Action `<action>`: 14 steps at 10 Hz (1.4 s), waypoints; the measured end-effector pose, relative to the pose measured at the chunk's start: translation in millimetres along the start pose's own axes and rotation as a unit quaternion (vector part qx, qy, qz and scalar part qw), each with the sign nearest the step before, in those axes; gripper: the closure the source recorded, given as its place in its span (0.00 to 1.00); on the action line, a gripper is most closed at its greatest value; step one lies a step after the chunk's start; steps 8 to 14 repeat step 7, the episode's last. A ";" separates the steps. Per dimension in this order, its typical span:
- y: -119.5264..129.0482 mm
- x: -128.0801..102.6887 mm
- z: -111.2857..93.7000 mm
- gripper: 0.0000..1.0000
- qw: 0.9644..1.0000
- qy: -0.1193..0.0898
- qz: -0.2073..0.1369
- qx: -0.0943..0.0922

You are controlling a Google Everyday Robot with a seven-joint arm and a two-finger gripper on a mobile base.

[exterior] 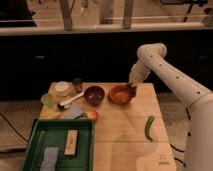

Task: Place grapes in red bowl

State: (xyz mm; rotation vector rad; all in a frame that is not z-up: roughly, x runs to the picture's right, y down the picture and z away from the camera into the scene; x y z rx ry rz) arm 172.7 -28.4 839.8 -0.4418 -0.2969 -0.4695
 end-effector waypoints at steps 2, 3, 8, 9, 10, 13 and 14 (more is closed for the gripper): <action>-7.2 -4.4 0.8 0.98 1.000 -0.002 -0.011 -0.004; -9.2 -5.5 1.7 0.98 1.000 -0.003 -0.014 -0.005; -15.9 -8.6 4.8 0.98 1.000 -0.006 -0.024 -0.011; -15.9 -8.6 4.8 0.98 1.000 -0.006 -0.024 -0.011; -15.9 -8.6 4.8 0.98 1.000 -0.006 -0.024 -0.011; -15.9 -8.6 4.8 0.98 1.000 -0.006 -0.024 -0.011; -15.9 -8.6 4.8 0.98 1.000 -0.006 -0.024 -0.011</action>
